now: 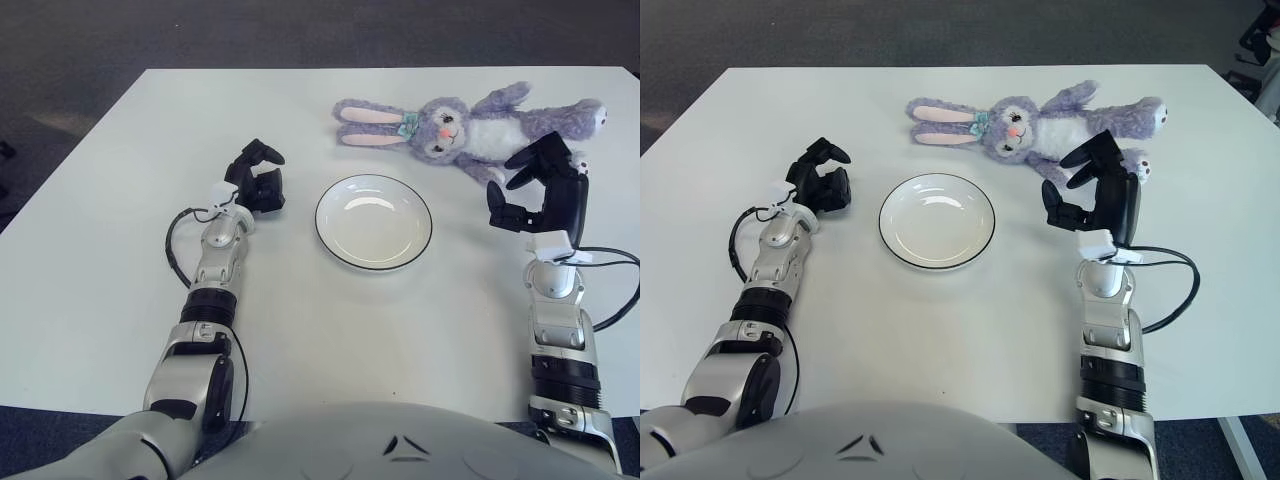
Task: Put the doll into the plate.
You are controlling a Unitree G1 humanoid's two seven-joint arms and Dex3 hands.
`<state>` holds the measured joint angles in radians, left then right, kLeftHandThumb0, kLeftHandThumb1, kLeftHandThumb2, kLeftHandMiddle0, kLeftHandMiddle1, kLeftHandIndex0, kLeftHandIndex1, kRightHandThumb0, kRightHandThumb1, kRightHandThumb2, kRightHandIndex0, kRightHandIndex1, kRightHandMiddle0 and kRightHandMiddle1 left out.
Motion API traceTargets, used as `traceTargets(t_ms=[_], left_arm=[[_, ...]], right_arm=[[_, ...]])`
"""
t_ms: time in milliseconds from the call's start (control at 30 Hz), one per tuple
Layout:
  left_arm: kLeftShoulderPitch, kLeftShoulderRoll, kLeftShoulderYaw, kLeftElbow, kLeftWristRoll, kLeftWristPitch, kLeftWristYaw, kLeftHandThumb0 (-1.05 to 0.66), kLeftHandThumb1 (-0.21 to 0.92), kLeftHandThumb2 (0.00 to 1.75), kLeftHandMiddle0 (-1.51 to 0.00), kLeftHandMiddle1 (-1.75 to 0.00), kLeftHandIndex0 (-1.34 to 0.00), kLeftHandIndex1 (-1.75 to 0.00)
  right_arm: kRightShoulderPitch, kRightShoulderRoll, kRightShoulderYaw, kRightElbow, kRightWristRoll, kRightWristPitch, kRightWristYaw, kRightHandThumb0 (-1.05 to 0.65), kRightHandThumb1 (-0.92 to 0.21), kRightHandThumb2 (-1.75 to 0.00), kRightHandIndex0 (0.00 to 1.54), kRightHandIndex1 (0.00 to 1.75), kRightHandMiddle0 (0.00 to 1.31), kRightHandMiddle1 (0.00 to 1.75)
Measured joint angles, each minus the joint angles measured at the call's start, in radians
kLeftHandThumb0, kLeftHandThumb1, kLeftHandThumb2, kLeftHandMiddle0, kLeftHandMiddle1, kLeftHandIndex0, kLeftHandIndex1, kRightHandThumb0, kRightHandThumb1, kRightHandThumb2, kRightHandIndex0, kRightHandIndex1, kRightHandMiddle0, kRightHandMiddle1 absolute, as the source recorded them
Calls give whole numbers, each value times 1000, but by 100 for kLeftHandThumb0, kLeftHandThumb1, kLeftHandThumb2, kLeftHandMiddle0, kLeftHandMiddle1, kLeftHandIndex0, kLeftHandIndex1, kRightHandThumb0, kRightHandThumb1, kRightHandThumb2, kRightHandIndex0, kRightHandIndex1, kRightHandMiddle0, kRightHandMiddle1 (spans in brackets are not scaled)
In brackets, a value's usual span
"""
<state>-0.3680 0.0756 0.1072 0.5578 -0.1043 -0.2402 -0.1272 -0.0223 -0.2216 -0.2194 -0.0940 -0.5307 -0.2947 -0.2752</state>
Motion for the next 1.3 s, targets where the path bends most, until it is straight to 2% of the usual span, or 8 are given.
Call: traceTargets(t_ms=[33, 133, 333, 733, 900, 1133, 1300], left_arm=[[0, 1, 0, 3, 0, -3, 0, -45, 40, 121, -116, -175, -55, -175], [0, 4, 0, 8, 0, -10, 0, -45, 40, 122, -116, -175, -55, -175], [-1, 7, -1, 9, 0, -13, 0, -46, 38, 124, -117, -175, -56, -175], [-3, 17, -1, 23, 3, -32, 0, -45, 39, 123, -119, -175, -55, -175], [-5, 18, -2, 27, 3, -39, -1, -45, 40, 122, -119, -175, -55, -175], [-6, 20, -3, 31, 3, -40, -2, -45, 41, 120, -116, -175, -54, -175], [-9, 20, -4, 35, 3, -40, -3, -45, 41, 120, -116, -175, -54, -175]], right_arm=[[0, -9, 10, 4, -31, 9, -12, -29, -84, -58, 38, 131, 25, 171], [0, -40, 36, 23, -106, 18, -41, -54, -83, -55, 33, 118, 9, 148], [-1, -98, 82, 49, -211, 42, -72, -68, -80, -55, 26, 96, 1, 123], [-60, -157, 157, 48, -319, 123, -78, -72, -82, -50, 19, 69, 0, 93], [-84, -187, 174, 39, -327, 167, -42, -73, -83, -47, 16, 56, 0, 82], [-105, -225, 191, 29, -338, 223, 23, -74, -83, -45, 14, 38, 0, 74], [-125, -240, 205, 24, -345, 246, 41, -73, -83, -45, 14, 33, 0, 74]])
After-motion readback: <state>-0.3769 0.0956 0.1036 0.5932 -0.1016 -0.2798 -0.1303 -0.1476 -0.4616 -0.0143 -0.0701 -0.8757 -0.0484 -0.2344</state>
